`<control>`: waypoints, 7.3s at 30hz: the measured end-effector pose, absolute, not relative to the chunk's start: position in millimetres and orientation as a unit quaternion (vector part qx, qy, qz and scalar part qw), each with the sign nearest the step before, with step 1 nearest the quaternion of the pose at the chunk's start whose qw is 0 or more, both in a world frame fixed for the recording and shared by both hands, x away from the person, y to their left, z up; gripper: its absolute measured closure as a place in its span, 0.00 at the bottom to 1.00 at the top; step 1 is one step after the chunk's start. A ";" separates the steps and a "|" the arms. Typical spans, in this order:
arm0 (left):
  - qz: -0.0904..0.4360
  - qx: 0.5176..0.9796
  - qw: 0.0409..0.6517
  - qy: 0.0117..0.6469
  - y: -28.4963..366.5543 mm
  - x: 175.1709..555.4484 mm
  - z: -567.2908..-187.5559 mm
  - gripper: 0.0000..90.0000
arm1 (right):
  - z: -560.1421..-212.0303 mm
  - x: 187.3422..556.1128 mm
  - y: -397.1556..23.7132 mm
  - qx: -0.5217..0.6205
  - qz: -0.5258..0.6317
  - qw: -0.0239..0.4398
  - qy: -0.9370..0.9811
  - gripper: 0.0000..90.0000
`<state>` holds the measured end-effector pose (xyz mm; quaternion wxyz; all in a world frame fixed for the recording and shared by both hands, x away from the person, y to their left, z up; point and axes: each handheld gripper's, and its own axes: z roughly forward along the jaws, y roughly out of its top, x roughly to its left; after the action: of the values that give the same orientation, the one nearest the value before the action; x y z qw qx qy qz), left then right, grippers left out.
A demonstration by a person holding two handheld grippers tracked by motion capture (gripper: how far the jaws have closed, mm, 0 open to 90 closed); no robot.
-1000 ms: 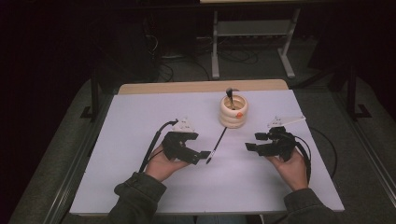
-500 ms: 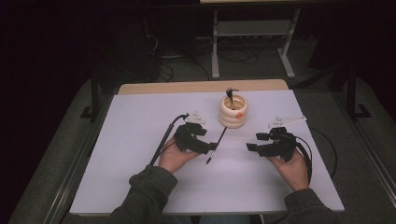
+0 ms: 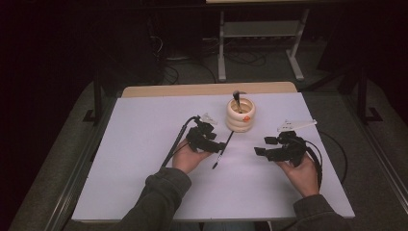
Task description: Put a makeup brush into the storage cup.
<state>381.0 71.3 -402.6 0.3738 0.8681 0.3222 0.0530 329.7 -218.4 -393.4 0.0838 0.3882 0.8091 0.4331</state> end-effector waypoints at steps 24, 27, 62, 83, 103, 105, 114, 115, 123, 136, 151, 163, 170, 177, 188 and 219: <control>0.053 0.889 0.302 0.341 44.7 388.1 -429.6 0.72 | -394.0 329.9 -217.3 0.386 0.428 0.081 0.814 0.38; 0.055 0.891 0.298 0.337 43.7 386.6 -430.0 0.73 | -393.3 329.4 -216.6 0.384 0.428 0.080 0.814 0.38; 0.052 0.908 0.250 0.332 46.6 386.7 -427.5 0.96 | -396.3 332.8 -209.5 0.381 0.419 0.076 0.821 0.39; 0.062 0.912 0.265 0.307 58.7 388.8 -417.3 0.96 | -396.8 332.6 -208.8 0.375 0.420 0.074 0.823 0.39; 0.067 0.921 0.279 0.264 80.6 371.8 -396.5 0.96 | -393.8 328.2 -201.7 0.351 0.422 0.072 0.833 0.38; 0.068 0.920 0.282 0.264 82.9 370.6 -395.5 0.96 | -392.8 327.5 -200.9 0.351 0.421 0.070 0.834 0.39; 0.064 0.921 0.289 0.252 105.2 361.8 -383.6 0.96 | -379.1 322.5 -190.5 0.319 0.420 0.066 0.847 0.38; 0.063 0.920 0.292 0.253 108.5 360.2 -382.5 0.96 | -377.8 322.0 -188.5 0.315 0.418 0.065 0.850 0.38; 0.056 0.923 0.297 0.238 126.2 352.1 -374.2 0.96 | -365.2 321.9 -172.5 0.279 0.404 0.062 0.869 0.38; 0.049 0.929 0.304 0.204 138.4 333.4 -363.1 0.96 | -343.5 323.0 -145.7 0.227 0.387 0.040 0.893 0.36; 0.049 0.940 0.303 0.147 137.8 314.7 -354.1 0.96 | -339.7 321.9 -116.4 0.155 0.367 0.015 0.917 0.36; 0.033 0.948 0.307 0.080 128.7 300.8 -352.5 0.96 | -347.1 320.6 -95.0 0.116 0.338 -0.002 0.934 0.42; 0.031 0.948 0.312 0.047 124.9 294.8 -351.7 0.96 | -352.9 315.7 -86.4 0.085 0.321 -0.018 0.943 0.55; 0.029 0.948 0.316 0.023 122.8 290.9 -351.6 0.95 | -359.8 313.7 -82.4 0.069 0.305 -0.027 0.950 0.66; 0.023 0.947 0.320 0.004 118.1 286.6 -350.9 0.96 | -364.8 309.3 -79.1 0.049 0.301 -0.046 0.951 0.79; -0.001 0.898 0.421 0.131 174.4 301.8 -353.7 0.60 | -382.5 302.7 -116.6 0.093 0.353 -0.047 0.930 0.94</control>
<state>301.8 174.4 -353.7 0.4211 0.8975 0.1309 -0.0005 302.7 -116.6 -382.5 -0.0473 0.0925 0.9299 0.3529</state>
